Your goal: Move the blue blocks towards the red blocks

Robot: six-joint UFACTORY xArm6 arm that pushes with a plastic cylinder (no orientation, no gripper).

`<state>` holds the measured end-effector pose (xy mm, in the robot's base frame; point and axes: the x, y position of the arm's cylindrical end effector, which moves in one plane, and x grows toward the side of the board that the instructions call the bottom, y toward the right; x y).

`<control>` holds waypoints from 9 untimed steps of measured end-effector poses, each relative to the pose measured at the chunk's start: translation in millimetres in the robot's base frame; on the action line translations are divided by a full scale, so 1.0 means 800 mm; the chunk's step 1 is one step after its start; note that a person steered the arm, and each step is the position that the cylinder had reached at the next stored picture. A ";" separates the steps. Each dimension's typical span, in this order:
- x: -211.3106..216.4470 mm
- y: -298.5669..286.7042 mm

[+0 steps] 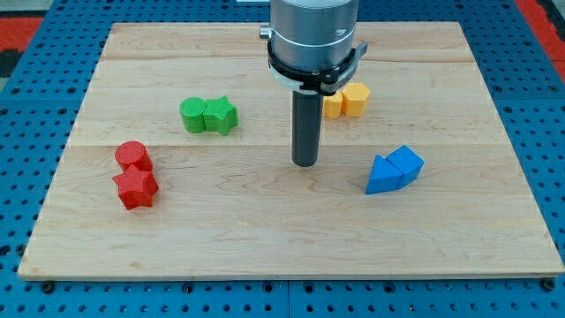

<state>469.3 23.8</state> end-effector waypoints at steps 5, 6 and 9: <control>-0.044 0.147; -0.043 0.210; 0.028 0.076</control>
<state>491.8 84.3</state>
